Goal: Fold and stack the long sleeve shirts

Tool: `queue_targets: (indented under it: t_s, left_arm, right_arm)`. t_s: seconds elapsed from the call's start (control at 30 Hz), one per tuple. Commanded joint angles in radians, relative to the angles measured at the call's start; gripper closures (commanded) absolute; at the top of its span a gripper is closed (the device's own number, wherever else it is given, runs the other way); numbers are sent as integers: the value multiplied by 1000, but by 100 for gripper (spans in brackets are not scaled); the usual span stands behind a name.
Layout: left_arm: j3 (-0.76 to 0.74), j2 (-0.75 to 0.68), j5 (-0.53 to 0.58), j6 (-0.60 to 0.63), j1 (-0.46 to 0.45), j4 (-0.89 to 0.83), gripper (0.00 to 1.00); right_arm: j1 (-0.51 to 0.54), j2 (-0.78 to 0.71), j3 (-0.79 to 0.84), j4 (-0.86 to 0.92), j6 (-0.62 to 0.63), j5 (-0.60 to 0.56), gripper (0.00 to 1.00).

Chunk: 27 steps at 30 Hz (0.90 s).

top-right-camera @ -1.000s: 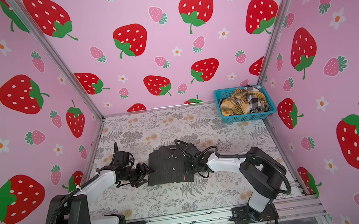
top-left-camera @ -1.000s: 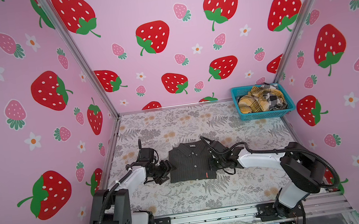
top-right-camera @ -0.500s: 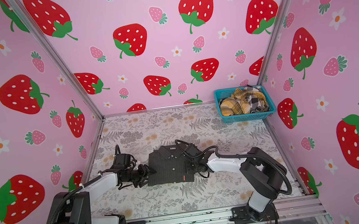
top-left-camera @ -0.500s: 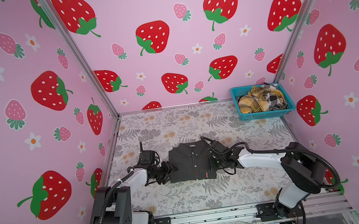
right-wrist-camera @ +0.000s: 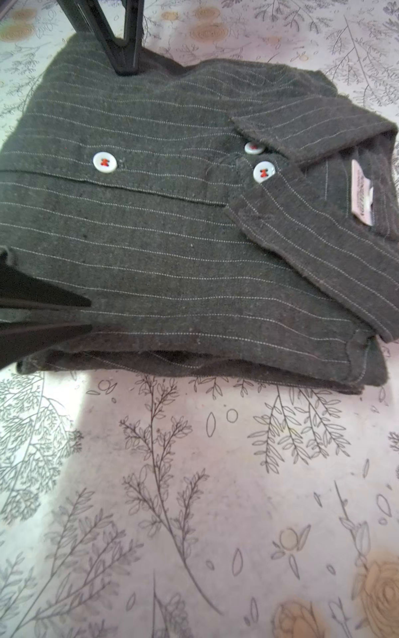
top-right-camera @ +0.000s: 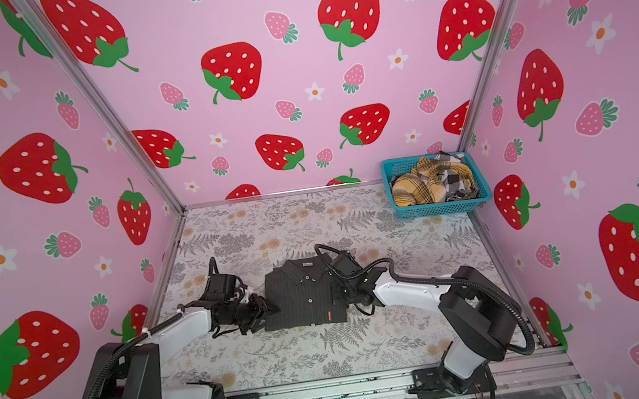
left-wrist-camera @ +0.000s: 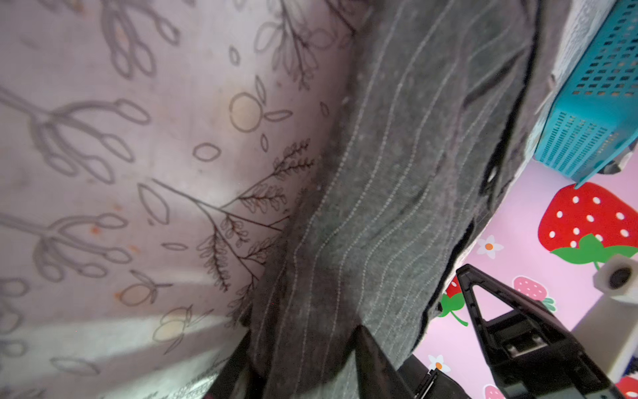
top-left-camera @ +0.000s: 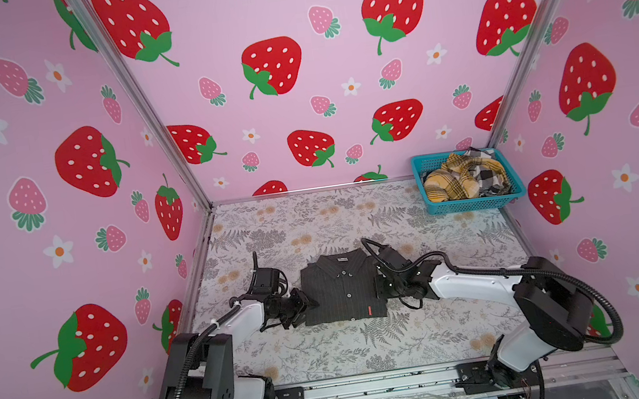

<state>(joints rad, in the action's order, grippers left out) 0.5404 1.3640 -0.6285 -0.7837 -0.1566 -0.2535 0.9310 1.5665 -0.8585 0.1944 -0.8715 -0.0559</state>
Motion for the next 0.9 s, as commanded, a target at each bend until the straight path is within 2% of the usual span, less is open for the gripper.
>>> queue_targets:
  t_s: [0.0,0.33,0.87]
  left_arm:
    - [10,-29,-5,1,-10,-22,48]
    - [35,16,-8,-8,-25,-23,63]
    - [61,43,15,-26,-54,-6,71]
  right_arm:
    - [-3,-13,21,13,-27,-21,88]
    - [-6,-20,21,20,-29,-18,88]
    - [-12,15,30,41,-27,-4,88]
